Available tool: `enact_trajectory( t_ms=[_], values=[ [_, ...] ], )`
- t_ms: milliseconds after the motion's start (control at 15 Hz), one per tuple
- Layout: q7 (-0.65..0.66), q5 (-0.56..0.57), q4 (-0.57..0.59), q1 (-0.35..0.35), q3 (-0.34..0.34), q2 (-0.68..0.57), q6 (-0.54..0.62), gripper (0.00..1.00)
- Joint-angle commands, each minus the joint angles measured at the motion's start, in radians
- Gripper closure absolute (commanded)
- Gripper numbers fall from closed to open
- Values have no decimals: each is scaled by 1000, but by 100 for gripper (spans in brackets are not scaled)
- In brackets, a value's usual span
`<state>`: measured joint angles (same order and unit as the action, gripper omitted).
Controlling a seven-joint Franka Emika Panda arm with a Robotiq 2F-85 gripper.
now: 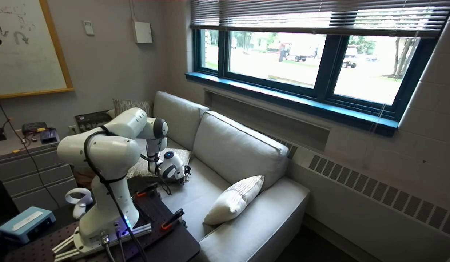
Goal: Move the small pillow to the right armrest, move the pillow in the middle of the sofa to the right
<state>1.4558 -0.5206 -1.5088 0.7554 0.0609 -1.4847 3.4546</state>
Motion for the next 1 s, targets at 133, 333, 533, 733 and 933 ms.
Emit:
enact_trajectory(
  t_ms=[133, 333, 533, 733, 933],
  values=[
    [36, 100, 66, -92, -63, 6, -1, 0],
    [-67, 73, 84, -149, -137, 11, -1, 0],
    [-99, 95, 66, -185, -173, 12, -2, 27],
    [-146, 95, 54, -227, -221, 12, 3, 44],
    [-163, 108, 39, -254, -249, 11, 3, 68]
  ],
)
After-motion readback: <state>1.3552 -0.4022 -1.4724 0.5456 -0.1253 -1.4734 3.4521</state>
